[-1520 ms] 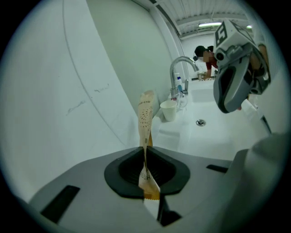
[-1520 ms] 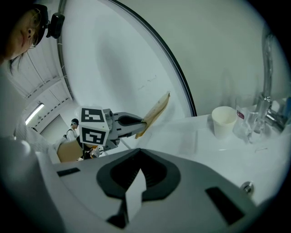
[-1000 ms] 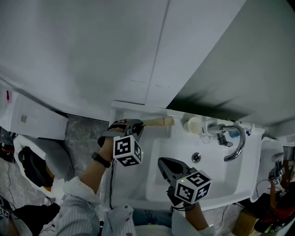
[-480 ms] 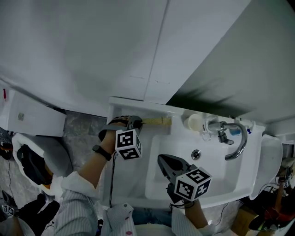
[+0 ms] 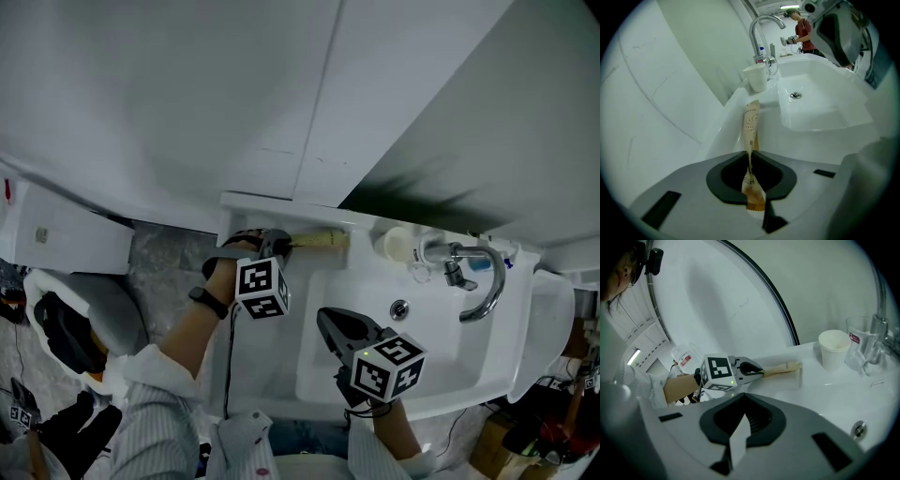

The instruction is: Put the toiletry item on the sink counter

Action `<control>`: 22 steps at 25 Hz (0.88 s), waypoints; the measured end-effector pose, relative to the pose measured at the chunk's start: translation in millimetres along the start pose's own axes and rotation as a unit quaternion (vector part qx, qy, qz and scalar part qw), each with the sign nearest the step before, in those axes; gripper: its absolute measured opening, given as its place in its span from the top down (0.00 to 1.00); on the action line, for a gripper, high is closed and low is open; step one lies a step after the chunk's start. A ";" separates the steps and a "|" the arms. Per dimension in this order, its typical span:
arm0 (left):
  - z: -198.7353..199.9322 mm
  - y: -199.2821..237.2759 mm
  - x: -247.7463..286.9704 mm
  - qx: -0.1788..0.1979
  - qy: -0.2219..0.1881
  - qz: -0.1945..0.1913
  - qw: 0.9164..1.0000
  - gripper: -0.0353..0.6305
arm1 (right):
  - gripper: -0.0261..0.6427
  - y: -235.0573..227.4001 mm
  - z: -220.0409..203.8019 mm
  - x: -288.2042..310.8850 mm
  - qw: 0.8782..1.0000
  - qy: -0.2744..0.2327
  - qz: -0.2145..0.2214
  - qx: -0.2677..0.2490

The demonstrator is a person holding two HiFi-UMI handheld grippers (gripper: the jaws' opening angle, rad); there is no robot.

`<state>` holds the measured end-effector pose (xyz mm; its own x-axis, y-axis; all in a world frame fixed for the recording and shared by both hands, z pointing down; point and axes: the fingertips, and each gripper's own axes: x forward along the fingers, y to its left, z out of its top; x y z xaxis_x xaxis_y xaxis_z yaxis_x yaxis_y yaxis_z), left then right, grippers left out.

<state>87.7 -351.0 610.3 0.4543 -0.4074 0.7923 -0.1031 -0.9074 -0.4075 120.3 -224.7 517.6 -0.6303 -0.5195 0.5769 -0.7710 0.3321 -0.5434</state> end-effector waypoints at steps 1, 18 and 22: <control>-0.3 -0.4 0.3 -0.001 -0.001 -0.002 1.000 0.88 | 0.95 0.4 -0.4 0.4 1.000 0.000 0.000 0.000; 5.3 -6.0 -1.5 -0.026 -0.012 -0.031 0.999 0.66 | 0.95 3.6 -3.2 -0.3 1.000 0.006 0.002 0.000; 9.6 -3.6 -9.7 -0.036 -0.019 -0.031 0.999 0.66 | 0.95 6.3 -1.0 -2.6 1.000 0.003 -0.001 -0.004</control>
<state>92.2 -342.8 599.7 0.4946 -0.3464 0.7971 -0.1357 -0.9367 -0.3228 117.0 -220.5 513.3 -0.6294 -0.5154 0.5816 -0.7729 0.3375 -0.5373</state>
